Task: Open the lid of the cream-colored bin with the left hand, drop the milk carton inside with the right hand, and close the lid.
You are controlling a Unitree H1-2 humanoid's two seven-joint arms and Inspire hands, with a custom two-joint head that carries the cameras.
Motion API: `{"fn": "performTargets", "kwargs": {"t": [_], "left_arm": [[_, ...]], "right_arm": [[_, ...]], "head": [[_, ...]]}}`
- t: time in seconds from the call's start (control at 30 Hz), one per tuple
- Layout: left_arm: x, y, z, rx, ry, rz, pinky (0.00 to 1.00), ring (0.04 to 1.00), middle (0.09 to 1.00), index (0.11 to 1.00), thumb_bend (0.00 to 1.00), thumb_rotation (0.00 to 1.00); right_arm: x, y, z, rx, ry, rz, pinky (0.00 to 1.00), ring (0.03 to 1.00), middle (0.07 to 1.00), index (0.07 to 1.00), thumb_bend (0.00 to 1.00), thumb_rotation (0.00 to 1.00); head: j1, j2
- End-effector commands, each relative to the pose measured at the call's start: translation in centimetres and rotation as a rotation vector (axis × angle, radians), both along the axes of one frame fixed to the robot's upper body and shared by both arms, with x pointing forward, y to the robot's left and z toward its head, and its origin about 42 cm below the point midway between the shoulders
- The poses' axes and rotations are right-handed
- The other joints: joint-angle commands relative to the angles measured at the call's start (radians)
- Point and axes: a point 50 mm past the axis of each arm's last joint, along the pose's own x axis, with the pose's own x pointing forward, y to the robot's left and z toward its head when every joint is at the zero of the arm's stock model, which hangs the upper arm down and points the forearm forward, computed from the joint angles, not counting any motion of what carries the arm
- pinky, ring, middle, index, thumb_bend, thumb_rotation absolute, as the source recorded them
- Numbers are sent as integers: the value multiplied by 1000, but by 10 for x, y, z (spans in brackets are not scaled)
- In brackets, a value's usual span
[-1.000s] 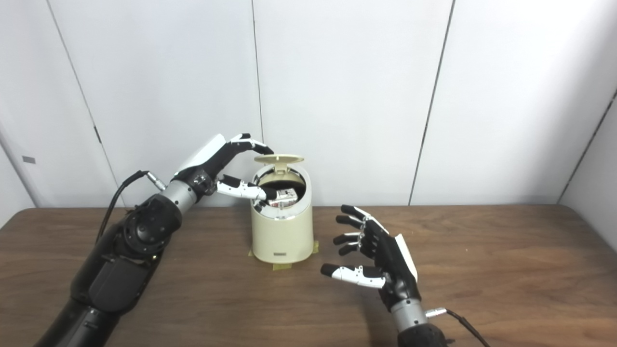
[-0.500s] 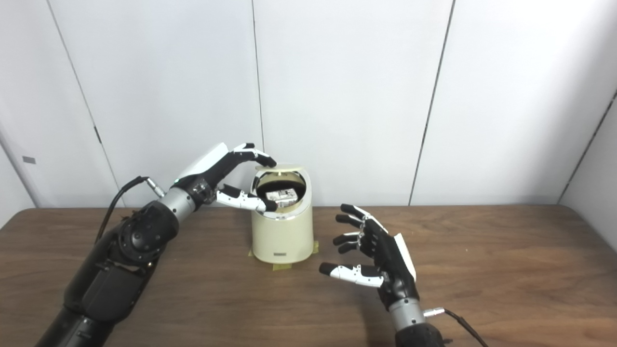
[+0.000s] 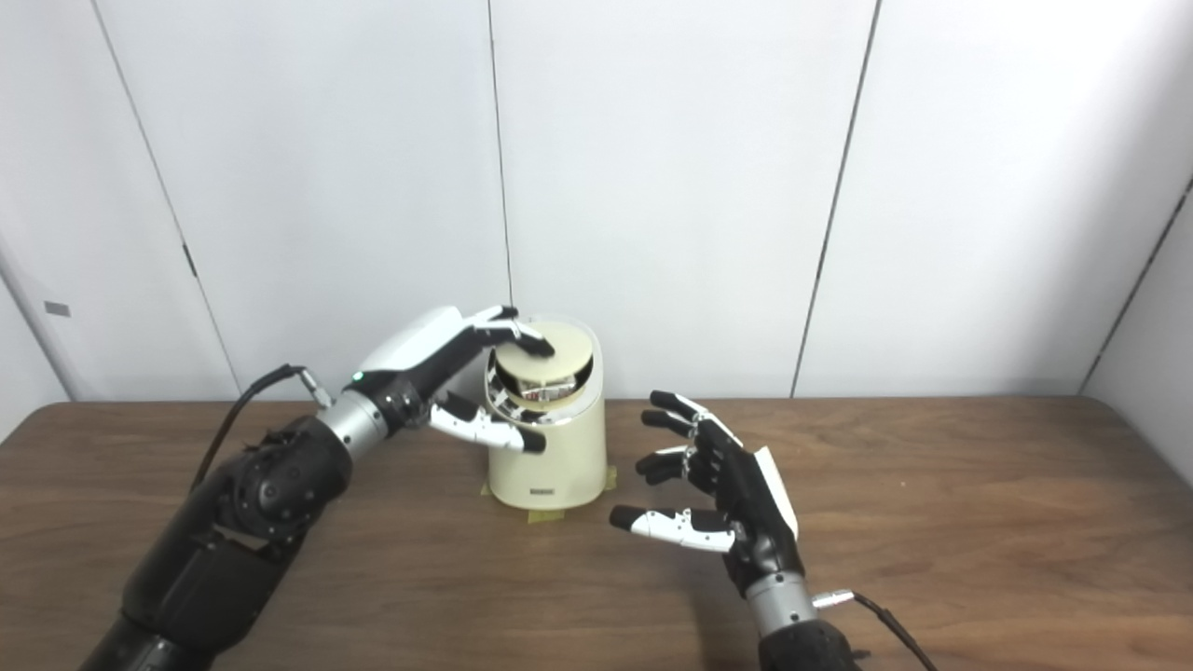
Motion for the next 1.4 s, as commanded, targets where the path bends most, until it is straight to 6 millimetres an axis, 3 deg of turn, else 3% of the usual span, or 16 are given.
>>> {"fn": "performTargets", "kwargs": {"t": [0.0,0.23,0.67,0.97,1.3,1.37], "left_arm": [[-1,-4,26,96,-164,-25,1000,966,787,775,899,373],[-15,-19,13,575,-248,37,1000,997,788,777,985,352],[-16,-20,-15,718,-116,137,1000,1000,819,787,1000,389],[-19,-13,-19,529,60,98,1000,983,798,774,1000,431],[-28,15,2,-45,62,101,1000,967,880,870,855,336],[-28,26,1,-181,43,136,1000,968,902,885,848,368]], "right_arm": [[7,5,27,13,-88,22,547,561,780,796,698,7],[6,4,31,1,-97,9,544,563,772,796,691,38],[6,1,32,-3,-106,-3,485,575,765,796,655,135],[7,1,32,3,-109,-27,474,572,758,785,674,178],[6,-2,31,8,-104,-46,464,570,756,782,665,165],[5,-3,31,-3,-104,-51,459,571,755,781,670,181]], "head": [[-1,2],[-1,15],[0,28],[2,29],[0,34],[1,35]]}}
